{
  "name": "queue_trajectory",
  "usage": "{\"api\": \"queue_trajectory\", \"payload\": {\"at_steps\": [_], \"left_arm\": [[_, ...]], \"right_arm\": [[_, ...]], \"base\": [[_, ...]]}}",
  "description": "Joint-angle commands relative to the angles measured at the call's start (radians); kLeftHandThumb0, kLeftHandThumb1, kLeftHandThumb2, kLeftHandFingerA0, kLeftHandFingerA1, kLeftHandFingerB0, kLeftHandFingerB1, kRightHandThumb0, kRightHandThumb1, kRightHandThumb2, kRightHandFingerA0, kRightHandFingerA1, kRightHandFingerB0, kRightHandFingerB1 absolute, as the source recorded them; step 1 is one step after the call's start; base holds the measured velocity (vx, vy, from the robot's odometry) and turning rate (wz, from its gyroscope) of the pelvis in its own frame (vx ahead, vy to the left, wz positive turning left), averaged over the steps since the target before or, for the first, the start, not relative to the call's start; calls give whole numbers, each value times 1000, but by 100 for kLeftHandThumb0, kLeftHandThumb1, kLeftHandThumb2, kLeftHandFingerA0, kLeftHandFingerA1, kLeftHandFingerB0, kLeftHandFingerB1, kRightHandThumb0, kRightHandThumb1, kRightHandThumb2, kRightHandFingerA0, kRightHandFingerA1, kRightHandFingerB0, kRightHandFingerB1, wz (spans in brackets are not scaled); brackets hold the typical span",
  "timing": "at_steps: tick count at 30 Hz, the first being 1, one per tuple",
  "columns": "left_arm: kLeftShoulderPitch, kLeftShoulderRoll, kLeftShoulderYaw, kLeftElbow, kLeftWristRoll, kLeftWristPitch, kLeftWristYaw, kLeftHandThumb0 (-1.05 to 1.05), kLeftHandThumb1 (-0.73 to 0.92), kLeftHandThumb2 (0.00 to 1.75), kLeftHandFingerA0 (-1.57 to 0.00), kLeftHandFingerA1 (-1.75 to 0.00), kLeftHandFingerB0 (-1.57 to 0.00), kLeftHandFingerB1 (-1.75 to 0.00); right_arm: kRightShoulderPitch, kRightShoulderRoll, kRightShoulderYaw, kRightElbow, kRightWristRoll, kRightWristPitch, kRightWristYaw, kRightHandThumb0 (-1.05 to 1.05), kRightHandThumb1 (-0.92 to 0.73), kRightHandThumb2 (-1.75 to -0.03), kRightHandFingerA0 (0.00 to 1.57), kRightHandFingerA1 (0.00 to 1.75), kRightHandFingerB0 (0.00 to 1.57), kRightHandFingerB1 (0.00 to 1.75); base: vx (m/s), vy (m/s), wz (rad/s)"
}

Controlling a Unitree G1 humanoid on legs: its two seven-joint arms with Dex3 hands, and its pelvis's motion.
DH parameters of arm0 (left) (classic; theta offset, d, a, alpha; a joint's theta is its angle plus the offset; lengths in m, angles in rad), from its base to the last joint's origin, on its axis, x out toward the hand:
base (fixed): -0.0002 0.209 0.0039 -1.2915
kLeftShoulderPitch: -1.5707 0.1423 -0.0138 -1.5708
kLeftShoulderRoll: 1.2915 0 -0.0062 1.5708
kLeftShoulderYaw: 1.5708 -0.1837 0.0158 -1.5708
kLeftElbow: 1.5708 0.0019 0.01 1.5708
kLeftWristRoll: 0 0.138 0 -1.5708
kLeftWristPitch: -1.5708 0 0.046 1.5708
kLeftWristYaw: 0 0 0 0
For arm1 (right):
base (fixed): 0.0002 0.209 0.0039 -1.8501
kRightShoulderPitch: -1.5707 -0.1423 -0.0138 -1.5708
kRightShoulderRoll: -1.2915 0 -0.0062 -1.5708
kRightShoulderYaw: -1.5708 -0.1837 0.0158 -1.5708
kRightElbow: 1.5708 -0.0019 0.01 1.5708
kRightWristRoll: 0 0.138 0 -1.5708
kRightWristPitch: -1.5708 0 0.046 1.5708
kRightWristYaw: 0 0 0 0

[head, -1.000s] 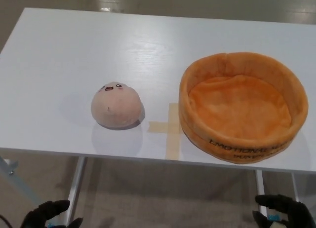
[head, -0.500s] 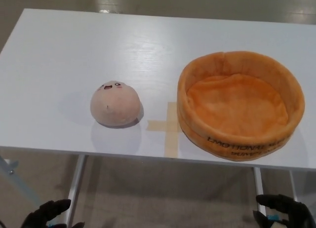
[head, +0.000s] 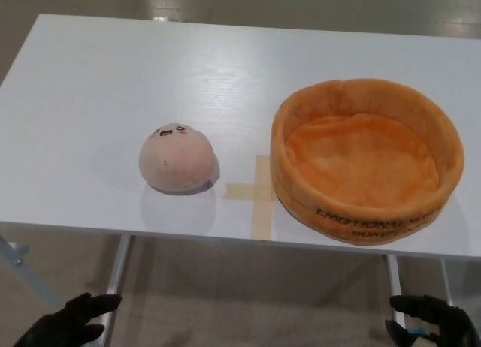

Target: Use the left hand to pick up the pink round toy on the left and place it inside the orange plate on the desk.

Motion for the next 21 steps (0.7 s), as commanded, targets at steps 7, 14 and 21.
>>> {"api": "queue_trajectory", "payload": {"at_steps": [7,14,21], "left_arm": [[214,163,-156,-585,-250,89,-467,-46,63,60,-24,-33,-29,-31],[243,225,-155,-800,-360,171,-515,-52,63,60,-25,-33,-31,-32],[215,274,-115,-1035,-540,190,-575,-53,62,60,-31,-34,-27,-30]], "right_arm": [[0,-2,0,10,4,-14,-11,-36,-59,-57,57,61,59,51],[-1,-3,-5,11,10,-14,-3,-35,-59,-57,56,61,59,51],[-2,-3,0,11,3,-13,-11,-36,-59,-56,56,60,59,51]], "base": [[0,0,0],[0,0,0],[0,0,0]]}}
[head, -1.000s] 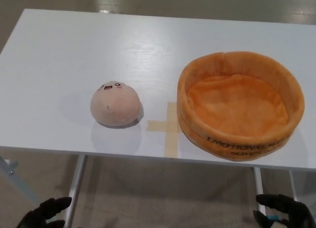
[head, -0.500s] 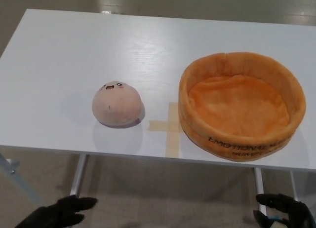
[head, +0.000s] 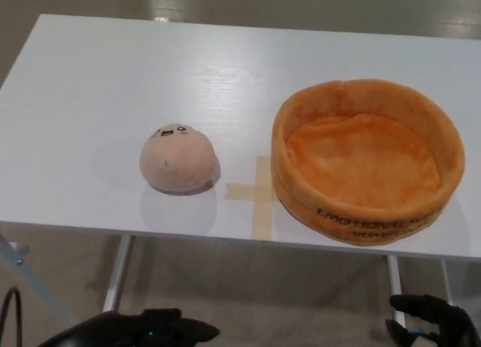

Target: Use the left hand to pick up the pink round toy on the left and place it inside the orange plate on the desk.

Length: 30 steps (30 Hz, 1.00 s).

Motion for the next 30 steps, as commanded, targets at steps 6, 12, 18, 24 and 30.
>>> {"api": "queue_trajectory", "payload": {"at_steps": [6,12,18,24,30], "left_arm": [[-2,100,98,-438,-404,151,-147,-27,38,92,-9,-52,-9,-50],[-127,-26,151,-391,-280,46,-31,-34,44,54,0,-28,-13,-27],[-294,-100,173,-232,57,-64,93,-13,36,62,0,-4,-5,-23],[-461,-118,127,-15,345,-147,251,-5,37,63,0,0,-5,-20],[-585,-107,65,152,534,-168,399,-8,39,64,0,0,-2,-15]], "right_arm": [[-1,-3,-4,10,10,-13,-8,-34,-59,-56,56,60,59,52],[-1,-3,-7,12,13,-12,-1,-35,-59,-56,55,60,59,51],[5,-2,-5,14,9,-12,-1,-35,-60,-56,55,61,58,51],[7,-3,1,12,3,-12,-5,-36,-60,-56,55,57,58,49],[8,-2,-1,12,5,-8,-4,-36,-60,-57,54,57,57,49]], "base": [[0,0,0],[0,0,0],[0,0,0],[0,0,0],[0,0,0]]}}
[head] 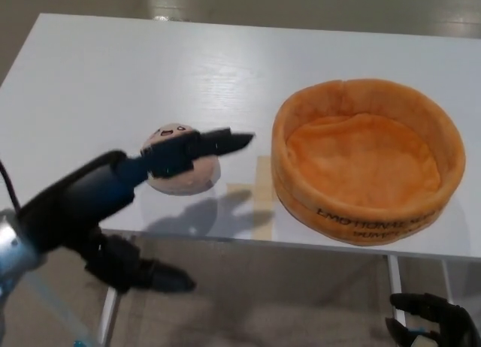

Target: Use the left hand to pick up the pink round toy on the left and place it inside the orange plate on the desk.

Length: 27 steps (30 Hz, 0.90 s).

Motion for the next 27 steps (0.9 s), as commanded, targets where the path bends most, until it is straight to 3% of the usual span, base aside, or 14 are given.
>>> {"api": "queue_trajectory", "payload": {"at_steps": [1,6,7,9,10,15,17,18,19,20,21,23,24,27], "left_arm": [[-202,-7,-92,287,548,-154,345,-8,39,64,0,0,-2,-15],[-290,11,-164,393,672,-123,450,-17,39,66,0,0,0,-15],[-315,13,-186,431,699,-116,478,-16,38,65,0,0,-1,-17],[-345,14,-213,479,730,-111,518,-17,38,65,0,0,-1,-18],[-353,15,-221,490,736,-108,525,-18,37,65,0,0,-1,-19],[-412,15,-265,592,762,-101,591,-21,36,64,0,-4,-2,-24],[-436,16,-285,628,778,-90,619,-21,39,52,0,-8,-1,-26],[-448,16,-295,647,787,-84,637,-22,39,52,0,-9,-1,-26],[-461,16,-307,676,796,-83,656,-26,22,57,0,-2,-2,-21],[-480,15,-323,718,806,-80,683,-26,22,58,0,-6,-3,-24],[-487,15,-329,733,809,-79,692,-26,22,58,0,-6,-3,-24],[-500,14,-343,761,813,-75,712,-27,23,60,0,-9,-3,-25],[-509,13,-353,781,819,-74,726,-28,24,61,0,-12,-3,-26],[-538,8,-388,841,840,-60,768,-32,26,62,0,-10,-6,-27]], "right_arm": [[10,-2,3,11,4,-3,-4,-36,-60,-57,54,57,57,49],[12,1,1,11,6,-6,-1,-34,-60,-57,54,59,58,51],[13,2,-2,11,9,-7,1,-37,-44,-88,52,69,50,63],[14,3,-5,11,13,-8,6,-38,-44,-87,52,68,51,63],[14,3,-5,11,13,-8,6,-33,-59,-57,54,58,59,51],[16,1,0,12,7,-12,-1,-34,-60,-56,55,58,59,51],[14,0,3,12,3,-10,-6,-34,-59,-56,56,58,60,51],[15,0,4,11,3,-11,-4,-39,-44,-87,52,67,51,63],[15,1,1,11,6,-11,-3,-35,-59,-56,55,58,60,51],[15,2,1,12,6,-10,-3,-40,-44,-87,52,68,51,63],[15,2,2,13,4,-9,-4,-40,-44,-87,52,68,51,63],[14,3,2,14,6,-4,1,-41,-45,-87,52,67,51,63],[15,3,1,14,7,-5,2,-36,-59,-56,56,59,61,52],[16,6,-2,12,9,-10,-2,-34,-59,-57,55,61,61,53]], "base": [[0,0,0],[0,0,0],[0,0,0],[0,0,0],[0,0,0],[0,0,0],[0,0,0],[0,0,0],[0,0,0],[0,0,0],[0,0,0],[0,0,0],[0,0,0],[0,0,0]]}}
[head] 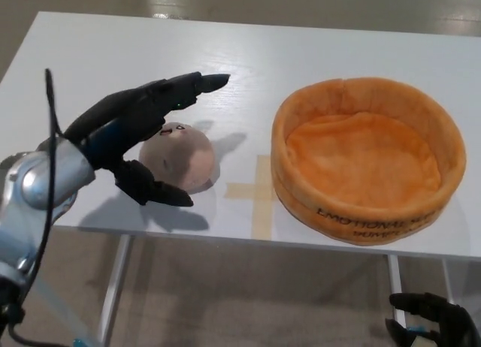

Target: Use the left hand to pick up the pink round toy on the left and place it inside the orange plate on the desk.

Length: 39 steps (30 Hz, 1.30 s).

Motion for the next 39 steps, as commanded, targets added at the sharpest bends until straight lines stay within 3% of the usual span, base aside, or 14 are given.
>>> {"api": "queue_trajectory", "payload": {"at_steps": [1,7,8,10,13,15,16,18,20,21,26,27,30,39], "left_arm": [[-157,3,-174,313,422,-43,446,-32,26,62,0,-10,-6,-27],[-199,-12,-229,415,442,-23,502,-31,39,52,0,-20,-9,-26],[-208,-16,-237,435,440,-21,507,-32,39,52,0,-20,-9,-26],[-220,-23,-252,467,439,-21,517,-36,40,53,0,-22,-9,-26],[-238,-38,-273,529,433,-24,532,-34,41,53,0,-23,-10,-27],[-246,-43,-289,551,440,-22,549,-35,42,53,0,-23,-9,-27],[-251,-53,-293,575,430,-24,547,-35,27,69,0,-29,-2,-36],[-254,-62,-303,596,425,-25,544,-36,41,56,-8,-23,-7,-25],[-255,-67,-311,604,429,-23,550,-25,36,88,0,-49,0,-48],[-260,-74,-323,623,434,-25,561,-42,43,62,-16,-35,-11,-34],[-276,-92,-354,681,441,-52,572,-32,64,61,-55,-39,-33,-33],[-275,-99,-336,696,410,-83,557,-28,76,64,-93,-63,-53,-36],[-276,-119,-305,732,364,-129,532,-26,79,63,-83,-107,-71,-41],[-283,-128,-306,760,397,-148,571,-24,76,63,-85,-86,-89,-49]], "right_arm": [[16,5,0,14,7,-11,-4,-34,-59,-57,55,61,61,53],[19,5,-1,12,10,-10,0,-34,-59,-56,56,58,61,51],[18,5,0,12,9,-6,0,-39,-45,-87,52,67,53,63],[18,5,1,12,7,-8,0,-32,-59,-57,55,57,60,51],[21,5,3,12,6,-13,1,-37,-45,-87,52,67,53,63],[22,5,4,12,5,-13,1,-35,-60,-56,56,57,60,51],[21,4,4,14,4,-12,2,-39,-45,-87,52,67,52,63],[21,4,4,15,5,-6,4,-39,-46,-88,52,66,52,62],[20,4,4,14,6,-6,4,-35,-60,-56,56,56,60,50],[20,5,3,12,7,-7,4,-34,-60,-56,57,58,61,51],[18,7,-5,13,15,-3,6,-34,-60,-56,56,57,61,51],[18,7,-3,13,13,-3,4,-34,-59,-56,56,57,62,51],[18,6,-1,13,11,-8,1,-34,-59,-57,57,60,63,52],[15,6,-1,14,12,-8,2,-33,-59,-57,57,59,61,52]], "base": [[0,0,0],[0,0,0],[0,0,0],[0,0,0],[0,0,0],[0,0,0],[0,0,0],[0,0,0],[0,0,0],[0,0,0],[0,0,0],[0,0,0],[0,0,0],[0,0,0]]}}
